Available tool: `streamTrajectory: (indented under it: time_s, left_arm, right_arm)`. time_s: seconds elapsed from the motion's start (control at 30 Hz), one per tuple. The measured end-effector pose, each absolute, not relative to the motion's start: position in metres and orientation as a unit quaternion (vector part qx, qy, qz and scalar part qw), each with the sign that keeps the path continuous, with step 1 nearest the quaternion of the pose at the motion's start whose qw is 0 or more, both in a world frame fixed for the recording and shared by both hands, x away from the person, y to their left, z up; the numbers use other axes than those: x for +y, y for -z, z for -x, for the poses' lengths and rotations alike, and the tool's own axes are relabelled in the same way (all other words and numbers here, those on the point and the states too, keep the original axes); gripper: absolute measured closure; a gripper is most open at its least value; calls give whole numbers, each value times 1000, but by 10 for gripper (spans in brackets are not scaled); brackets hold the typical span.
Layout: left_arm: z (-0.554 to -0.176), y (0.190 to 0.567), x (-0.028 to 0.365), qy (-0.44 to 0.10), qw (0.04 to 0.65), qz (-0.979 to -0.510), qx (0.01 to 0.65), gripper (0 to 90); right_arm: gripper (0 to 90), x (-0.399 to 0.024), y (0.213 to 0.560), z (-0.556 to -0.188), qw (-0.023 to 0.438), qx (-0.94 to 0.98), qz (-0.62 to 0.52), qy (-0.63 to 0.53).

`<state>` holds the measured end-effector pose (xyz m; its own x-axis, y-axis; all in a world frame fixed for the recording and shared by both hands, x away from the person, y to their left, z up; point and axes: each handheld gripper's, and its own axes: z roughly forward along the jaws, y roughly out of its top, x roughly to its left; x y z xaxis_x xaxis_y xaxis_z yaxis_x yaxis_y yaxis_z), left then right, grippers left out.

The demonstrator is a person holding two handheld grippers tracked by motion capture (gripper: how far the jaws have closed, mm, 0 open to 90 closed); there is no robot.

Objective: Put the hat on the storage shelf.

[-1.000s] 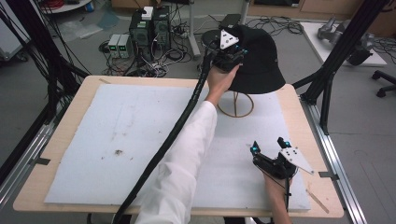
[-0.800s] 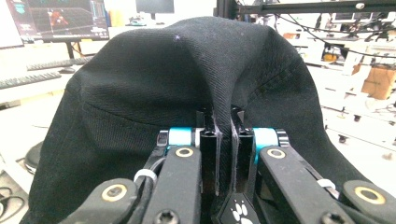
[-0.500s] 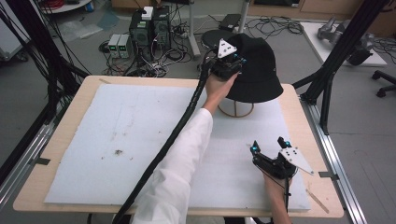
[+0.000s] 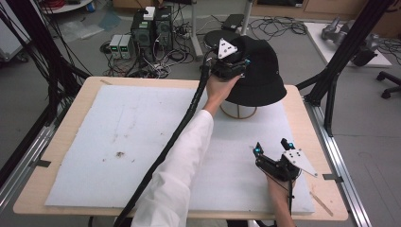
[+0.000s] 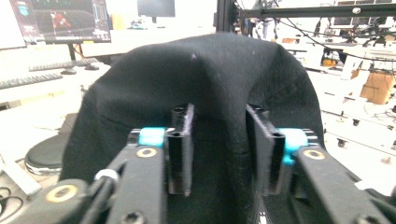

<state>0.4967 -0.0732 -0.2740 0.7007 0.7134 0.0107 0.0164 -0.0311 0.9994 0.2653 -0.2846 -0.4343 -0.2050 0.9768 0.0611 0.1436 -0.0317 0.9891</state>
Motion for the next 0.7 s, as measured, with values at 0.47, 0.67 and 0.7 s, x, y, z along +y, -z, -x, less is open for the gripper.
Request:
streamTrajectory:
  time_s: [0.47, 0.67, 0.7]
  left_arm:
    - [-473, 259, -26, -287, 648, -644, 289, 436]
    - [-463, 258, 1, -291, 644, -646, 288, 358]
    - [-461, 258, 7, -293, 644, -645, 289, 345]
  right_arm:
    - [60, -285, 433, -263, 393, 566, -493, -531]
    - [60, -286, 432, -263, 392, 560, -498, -534]
    - [60, -286, 432, -263, 392, 560, -498, -534]
